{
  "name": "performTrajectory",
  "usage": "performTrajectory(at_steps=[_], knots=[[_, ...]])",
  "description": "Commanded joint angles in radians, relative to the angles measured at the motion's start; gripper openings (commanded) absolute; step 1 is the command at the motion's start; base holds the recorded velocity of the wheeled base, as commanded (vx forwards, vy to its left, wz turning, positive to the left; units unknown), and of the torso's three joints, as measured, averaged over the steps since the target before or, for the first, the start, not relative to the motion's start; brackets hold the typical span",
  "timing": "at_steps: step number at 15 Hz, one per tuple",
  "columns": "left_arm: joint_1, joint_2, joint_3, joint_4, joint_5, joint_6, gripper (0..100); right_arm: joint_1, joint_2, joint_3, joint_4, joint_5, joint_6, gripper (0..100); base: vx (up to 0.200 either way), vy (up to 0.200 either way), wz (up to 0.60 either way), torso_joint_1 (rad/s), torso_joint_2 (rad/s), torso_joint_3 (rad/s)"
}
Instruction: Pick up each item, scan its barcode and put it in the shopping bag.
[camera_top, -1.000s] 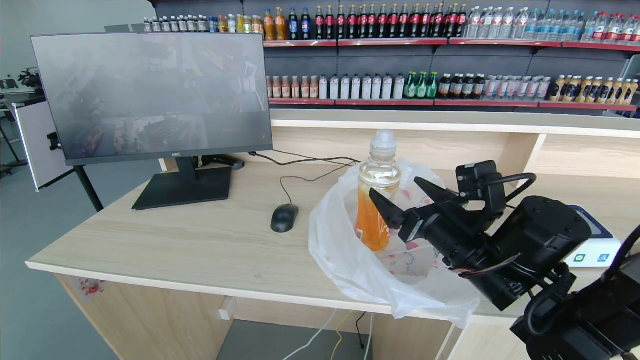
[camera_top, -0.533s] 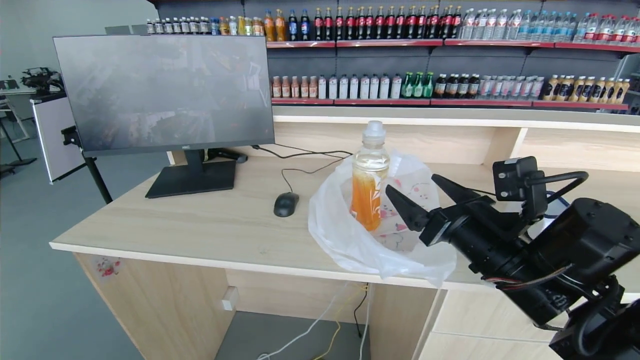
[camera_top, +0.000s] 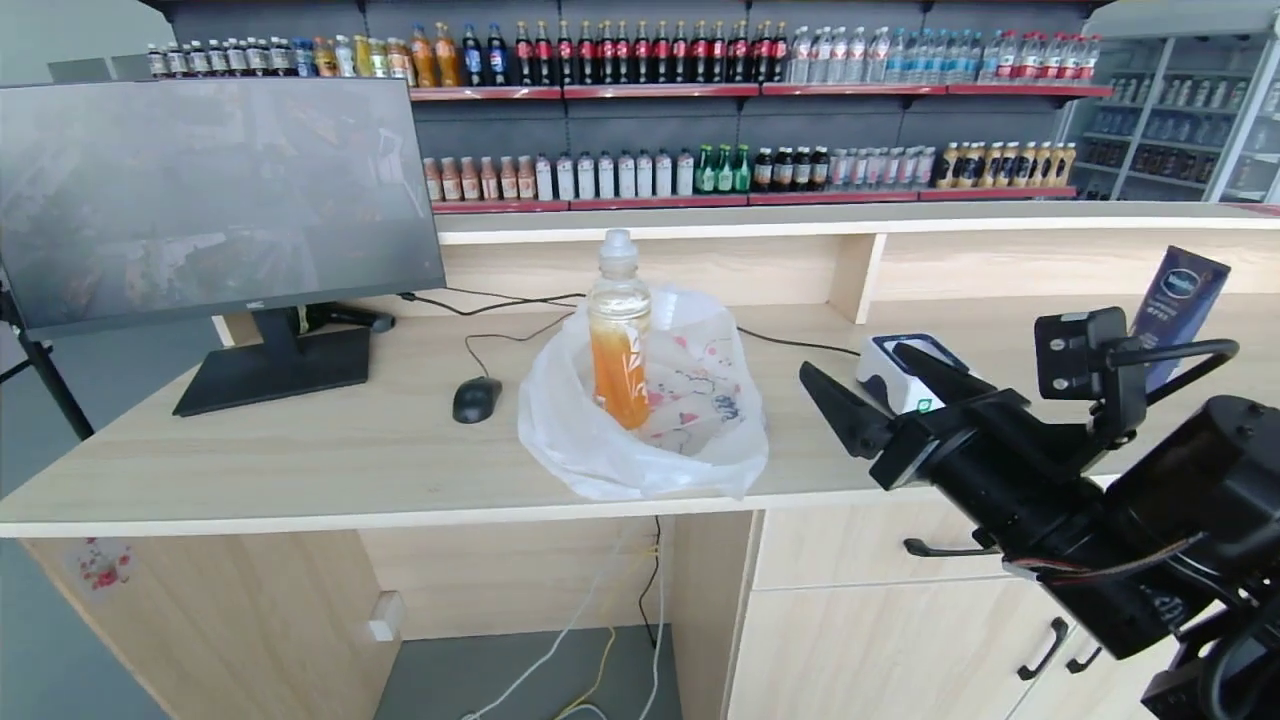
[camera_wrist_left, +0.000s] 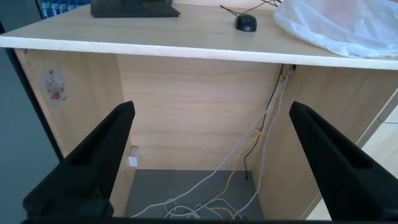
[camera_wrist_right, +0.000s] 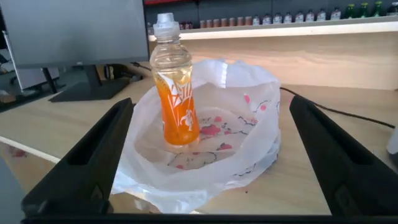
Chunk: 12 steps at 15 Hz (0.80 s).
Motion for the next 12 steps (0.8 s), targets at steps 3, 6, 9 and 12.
performTrajectory(at_steps=[3, 6, 9, 12], knots=[[0.0, 0.0, 0.0, 0.0, 0.001, 0.0, 100, -0.002, -0.024, -0.006, -0.002, 0.0, -0.017, 100, 0.0, -0.2, 0.0, 0.001, 0.0, 0.005], [0.0, 0.0, -0.002, 0.0, 0.001, -0.002, 100, -0.067, -0.025, -0.013, -0.002, 0.031, -0.071, 100, 0.0, -0.2, 0.0, 0.004, 0.0, 0.002], [0.0, 0.0, 0.0, 0.0, 0.001, -0.002, 100, -0.068, -0.024, -0.006, -0.002, 0.032, -0.065, 100, 0.0, -0.2, 0.0, 0.002, 0.0, 0.004], [0.0, 0.0, 0.0, 0.0, 0.001, -0.003, 100, -0.067, -0.018, -0.015, -0.002, 0.034, -0.063, 100, 0.0, -0.2, 0.0, -0.001, 0.0, 0.002]])
